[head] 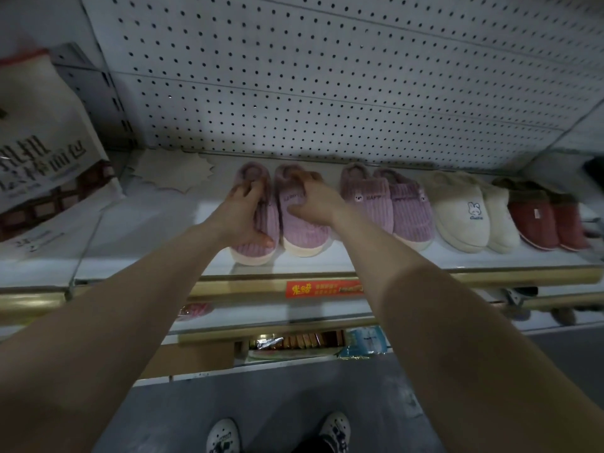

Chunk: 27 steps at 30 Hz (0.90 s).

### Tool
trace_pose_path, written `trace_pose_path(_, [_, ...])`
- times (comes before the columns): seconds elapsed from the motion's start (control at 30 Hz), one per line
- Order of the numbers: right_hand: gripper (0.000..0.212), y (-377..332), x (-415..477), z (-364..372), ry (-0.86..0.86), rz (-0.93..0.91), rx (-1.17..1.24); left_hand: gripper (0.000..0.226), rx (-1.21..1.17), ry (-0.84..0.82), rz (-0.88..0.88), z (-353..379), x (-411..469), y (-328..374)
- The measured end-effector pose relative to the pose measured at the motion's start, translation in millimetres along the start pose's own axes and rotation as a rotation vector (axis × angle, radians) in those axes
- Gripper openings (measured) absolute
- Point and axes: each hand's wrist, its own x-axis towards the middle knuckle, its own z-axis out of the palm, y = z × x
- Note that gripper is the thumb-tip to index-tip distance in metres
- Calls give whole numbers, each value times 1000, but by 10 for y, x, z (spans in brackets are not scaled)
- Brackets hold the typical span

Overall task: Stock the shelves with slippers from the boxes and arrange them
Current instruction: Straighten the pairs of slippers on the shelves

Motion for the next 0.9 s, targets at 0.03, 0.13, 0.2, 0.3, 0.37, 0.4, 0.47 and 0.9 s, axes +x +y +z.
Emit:
trace_pose_path(0.03, [79,-5,-37,21,1,10,7,134,2,-3,-1,2,-5,1])
trace_pose_path(0.13, [83,-33,-148,82,14,51,16,132,4,-5,2,17,-23,17])
trace_pose_path(0.2, [86,-55,-218,113,24,65,40,127,6,-12,1,6,-40,30])
trace_pose_path(0.3, [90,-83,-333,164,45,80,52,130,6,-37,5,-30,-72,33])
trace_pose_path(0.37, [95,-95,-411,208,62,118,59,136,32,-59,16,-35,-111,39])
trace_pose_path(0.4, [98,-104,-446,241,60,140,66,138,46,-72,14,-31,-133,49])
trace_pose_path(0.47, [105,-125,-512,329,52,192,50,140,63,-97,-5,-15,-185,73])
trace_pose_path(0.9, [104,-116,-560,406,99,259,24,145,10,-40,-19,62,-51,55])
